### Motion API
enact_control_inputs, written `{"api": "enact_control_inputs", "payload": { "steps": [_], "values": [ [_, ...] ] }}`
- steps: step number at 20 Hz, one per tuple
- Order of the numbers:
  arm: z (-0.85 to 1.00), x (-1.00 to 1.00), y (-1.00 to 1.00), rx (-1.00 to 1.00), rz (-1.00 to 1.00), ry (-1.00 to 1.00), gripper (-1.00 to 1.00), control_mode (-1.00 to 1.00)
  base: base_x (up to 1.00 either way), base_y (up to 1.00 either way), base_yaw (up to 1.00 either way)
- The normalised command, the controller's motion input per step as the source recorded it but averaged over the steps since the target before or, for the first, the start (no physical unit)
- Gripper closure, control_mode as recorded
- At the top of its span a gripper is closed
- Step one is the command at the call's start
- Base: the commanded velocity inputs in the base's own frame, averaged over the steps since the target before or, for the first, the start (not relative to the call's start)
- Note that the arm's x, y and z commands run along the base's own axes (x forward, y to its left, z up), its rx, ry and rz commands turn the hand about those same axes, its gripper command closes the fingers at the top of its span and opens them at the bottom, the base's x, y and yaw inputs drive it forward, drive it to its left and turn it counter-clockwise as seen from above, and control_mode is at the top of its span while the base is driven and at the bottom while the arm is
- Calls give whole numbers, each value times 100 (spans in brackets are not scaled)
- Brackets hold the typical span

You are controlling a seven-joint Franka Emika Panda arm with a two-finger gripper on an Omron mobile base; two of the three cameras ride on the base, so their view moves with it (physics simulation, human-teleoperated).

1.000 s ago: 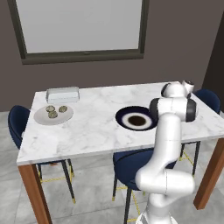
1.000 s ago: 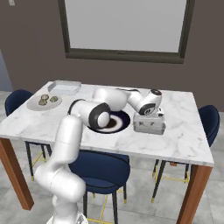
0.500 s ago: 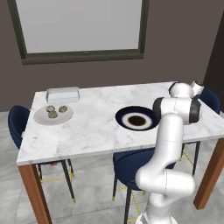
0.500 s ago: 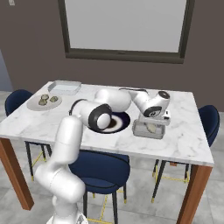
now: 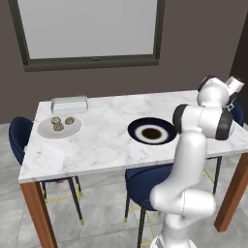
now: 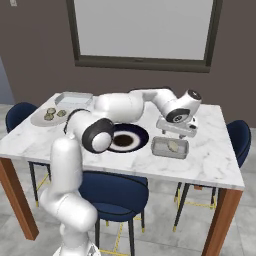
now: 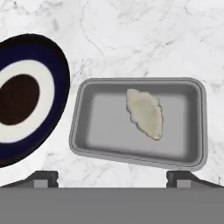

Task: Place two dumplings into each of the tupperware containers and then place the containers in the fridge.

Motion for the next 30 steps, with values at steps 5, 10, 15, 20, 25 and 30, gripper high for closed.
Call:
{"api": "enact_control_inputs", "payload": {
  "steps": [5, 10, 15, 20, 25, 30],
  "values": [
    [21, -100, 98, -7, -12, 0, -100, -100, 0, 0, 0],
    [1, -100, 100, -12, -11, 0, -100, -100, 0, 0, 0],
    [0, -89, 100, -22, -11, 0, -100, -100, 0, 0, 0],
    [0, -44, 100, -24, -5, 0, -100, -100, 0, 0, 0],
    [9, -16, 96, -6, 1, 0, -100, -100, 0, 0, 0],
    [33, 0, 42, 1, 16, 10, -100, -100, 0, 0, 0]
  ]
}}
